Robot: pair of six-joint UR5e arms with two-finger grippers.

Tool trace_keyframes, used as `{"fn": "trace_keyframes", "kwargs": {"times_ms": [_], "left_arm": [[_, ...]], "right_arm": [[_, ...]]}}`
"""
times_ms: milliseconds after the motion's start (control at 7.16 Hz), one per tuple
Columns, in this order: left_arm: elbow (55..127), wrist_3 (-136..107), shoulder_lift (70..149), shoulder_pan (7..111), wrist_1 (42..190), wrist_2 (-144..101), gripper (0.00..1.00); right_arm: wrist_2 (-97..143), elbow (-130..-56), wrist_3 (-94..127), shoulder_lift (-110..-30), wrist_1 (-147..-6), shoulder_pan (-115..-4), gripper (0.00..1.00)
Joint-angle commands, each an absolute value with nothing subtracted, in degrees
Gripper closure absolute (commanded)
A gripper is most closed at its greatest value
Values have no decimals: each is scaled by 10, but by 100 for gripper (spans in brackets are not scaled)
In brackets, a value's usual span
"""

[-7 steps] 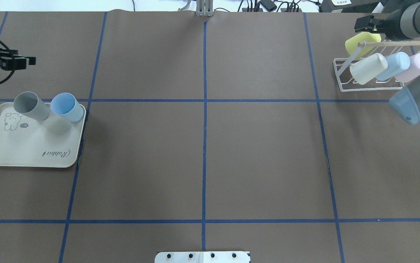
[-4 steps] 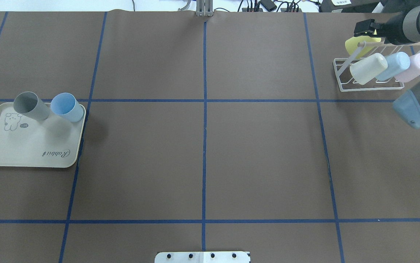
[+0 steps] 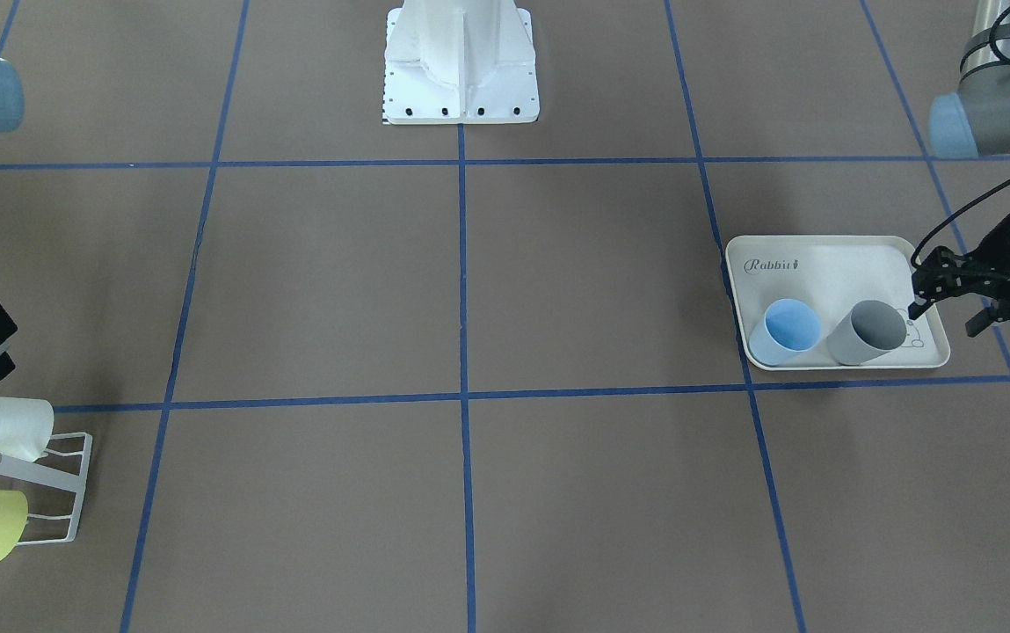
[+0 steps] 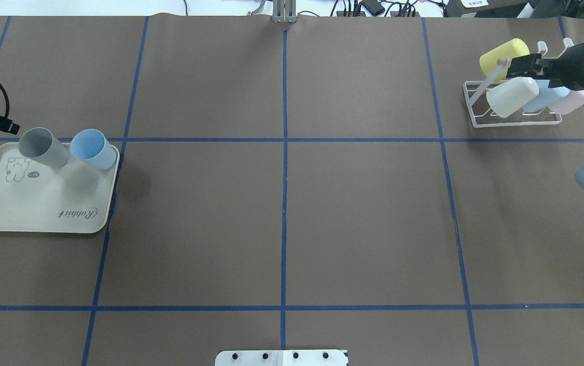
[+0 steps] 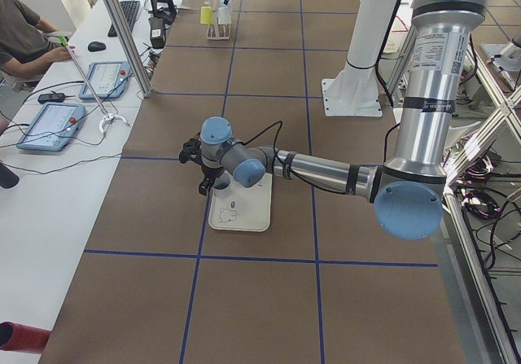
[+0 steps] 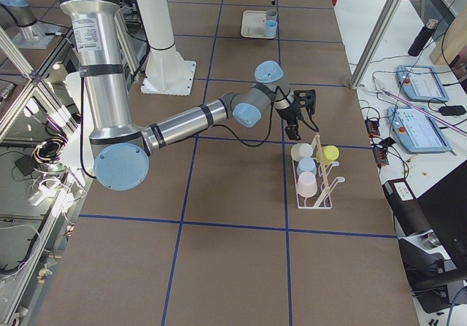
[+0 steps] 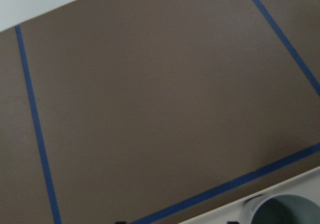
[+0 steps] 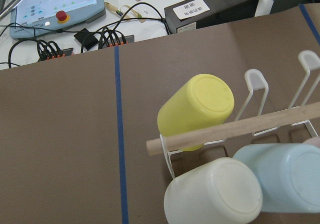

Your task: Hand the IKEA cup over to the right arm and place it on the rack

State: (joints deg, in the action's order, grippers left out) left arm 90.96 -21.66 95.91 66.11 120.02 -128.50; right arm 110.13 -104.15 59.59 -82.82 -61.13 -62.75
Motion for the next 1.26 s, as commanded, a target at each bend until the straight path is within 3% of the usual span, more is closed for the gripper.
{"fn": "trace_keyframes", "kwargs": {"times_ms": [0, 559, 698, 838, 1117], "left_arm": [[889, -222, 963, 645, 1198, -1291, 14], [861, -224, 975, 625, 1207, -1292, 20], [859, -224, 975, 621, 1207, -1292, 35], [859, -230, 975, 616, 1207, -1292, 64], [859, -235, 975, 612, 1207, -1291, 100]], "right_arm": [[1109, -1050, 596, -839, -610, -626, 0], [1108, -1050, 596, -839, -610, -626, 0], [1108, -1050, 596, -840, -610, -626, 0], [1108, -1050, 596, -840, -609, -626, 0], [1108, -1050, 596, -841, -609, -626, 0]]}}
